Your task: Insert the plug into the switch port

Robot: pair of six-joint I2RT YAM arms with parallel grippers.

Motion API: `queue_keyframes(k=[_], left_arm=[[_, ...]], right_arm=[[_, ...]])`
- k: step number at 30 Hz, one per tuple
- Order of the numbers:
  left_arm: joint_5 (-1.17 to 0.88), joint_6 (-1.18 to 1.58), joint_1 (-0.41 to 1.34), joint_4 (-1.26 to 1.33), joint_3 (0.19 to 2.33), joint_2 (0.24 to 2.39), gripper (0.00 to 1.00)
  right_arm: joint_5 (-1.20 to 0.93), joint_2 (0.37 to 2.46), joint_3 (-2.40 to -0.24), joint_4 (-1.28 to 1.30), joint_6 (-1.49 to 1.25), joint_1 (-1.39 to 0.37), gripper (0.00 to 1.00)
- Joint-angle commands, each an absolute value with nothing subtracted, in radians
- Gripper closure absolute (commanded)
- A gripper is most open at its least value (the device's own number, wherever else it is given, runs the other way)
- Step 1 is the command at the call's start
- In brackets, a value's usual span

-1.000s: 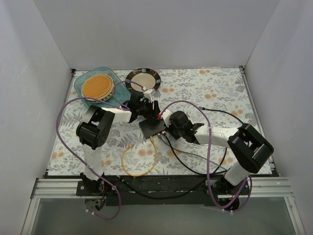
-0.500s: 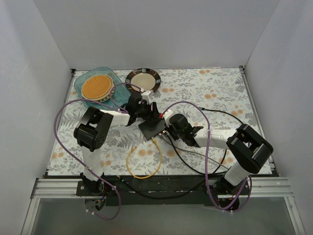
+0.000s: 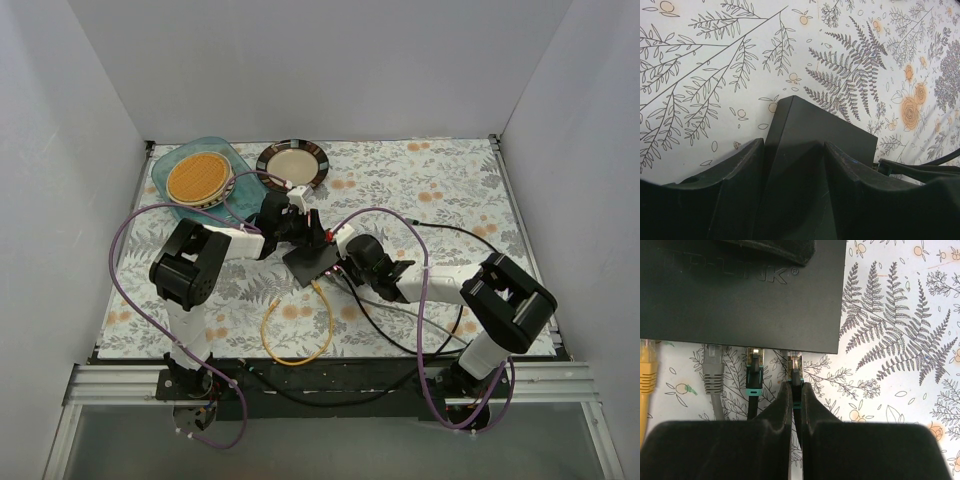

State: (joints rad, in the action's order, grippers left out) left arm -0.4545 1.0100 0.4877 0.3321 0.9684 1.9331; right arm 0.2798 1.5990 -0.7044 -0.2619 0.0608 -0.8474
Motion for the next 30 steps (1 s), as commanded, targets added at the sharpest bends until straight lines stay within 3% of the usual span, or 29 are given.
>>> queue_keyframes(k=[1, 30], left_arm=[[-0.787, 1.098, 0.615, 0.100, 0.902, 1.927, 0.52], [-0.772, 1.124, 0.641, 0.150, 0.816, 1.890, 0.52]], right_arm=[[0.311, 1.560, -0.756, -0.801, 0.061, -0.853, 0.99], [0.212, 1.625, -0.808, -0.885, -0.011, -0.859, 0.99]])
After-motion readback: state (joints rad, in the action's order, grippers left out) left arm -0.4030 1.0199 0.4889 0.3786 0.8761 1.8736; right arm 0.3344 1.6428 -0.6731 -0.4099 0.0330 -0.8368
